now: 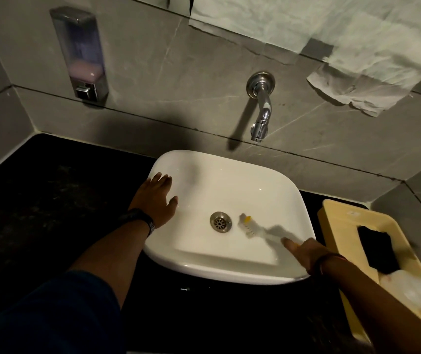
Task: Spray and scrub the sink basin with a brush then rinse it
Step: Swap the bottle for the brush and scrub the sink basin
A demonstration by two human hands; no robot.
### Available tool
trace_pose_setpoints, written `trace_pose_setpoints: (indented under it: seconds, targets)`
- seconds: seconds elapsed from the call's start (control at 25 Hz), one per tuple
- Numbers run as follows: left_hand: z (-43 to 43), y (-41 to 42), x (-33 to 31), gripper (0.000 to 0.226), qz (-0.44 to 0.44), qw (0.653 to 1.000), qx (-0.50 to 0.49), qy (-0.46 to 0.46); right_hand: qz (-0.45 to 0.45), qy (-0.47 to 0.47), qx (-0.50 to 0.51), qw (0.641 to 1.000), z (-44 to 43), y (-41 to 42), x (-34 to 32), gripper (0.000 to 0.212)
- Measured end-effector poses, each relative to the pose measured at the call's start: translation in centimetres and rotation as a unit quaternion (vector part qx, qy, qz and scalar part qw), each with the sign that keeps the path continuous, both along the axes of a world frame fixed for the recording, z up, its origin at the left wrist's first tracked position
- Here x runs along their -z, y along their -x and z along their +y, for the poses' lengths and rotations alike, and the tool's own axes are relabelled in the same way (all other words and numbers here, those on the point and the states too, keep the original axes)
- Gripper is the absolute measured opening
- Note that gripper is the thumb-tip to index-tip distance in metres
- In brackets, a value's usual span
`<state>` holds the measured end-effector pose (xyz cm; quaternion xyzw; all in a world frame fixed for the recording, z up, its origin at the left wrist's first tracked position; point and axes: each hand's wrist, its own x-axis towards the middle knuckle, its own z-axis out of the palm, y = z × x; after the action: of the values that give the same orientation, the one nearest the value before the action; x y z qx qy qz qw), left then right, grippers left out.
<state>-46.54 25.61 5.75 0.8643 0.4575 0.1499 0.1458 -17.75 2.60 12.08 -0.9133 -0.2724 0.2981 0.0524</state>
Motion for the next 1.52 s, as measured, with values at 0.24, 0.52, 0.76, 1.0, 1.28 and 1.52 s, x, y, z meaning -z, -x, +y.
trace_pose_setpoints:
  seconds: [0.24,0.52,0.76,1.0,1.28,1.52]
  targets:
    - [-0.1,-0.1,-0.1,0.058,0.013,1.0,-0.002,-0.004,-0.023,0.009,-0.089,0.996,5.2,5.0,1.3,0.068]
    - [0.0,0.0,-0.1,0.057,0.008,1.0,0.003,-0.004,0.125,-0.075,-0.118,0.982,8.3,8.6,4.9,0.054]
    - [-0.1,-0.1,-0.2,0.057,0.011,1.0,0.003,-0.011,-0.065,-0.031,0.056,0.996,0.9,-2.0,1.8,0.071]
    - [-0.1,0.0,-0.2,0.058,0.021,1.0,0.004,-0.009,-0.002,0.06,-0.162,0.985,1.9,2.4,1.4,0.079]
    - [-0.2,-0.1,-0.2,0.058,0.008,1.0,-0.001,0.001,0.08,-0.029,-0.153,0.985,7.7,8.1,3.9,0.067]
    - [-0.3,-0.2,-0.1,0.059,0.043,0.999,0.002,-0.019,-0.133,-0.013,0.035,0.99,2.5,1.2,2.0,0.078]
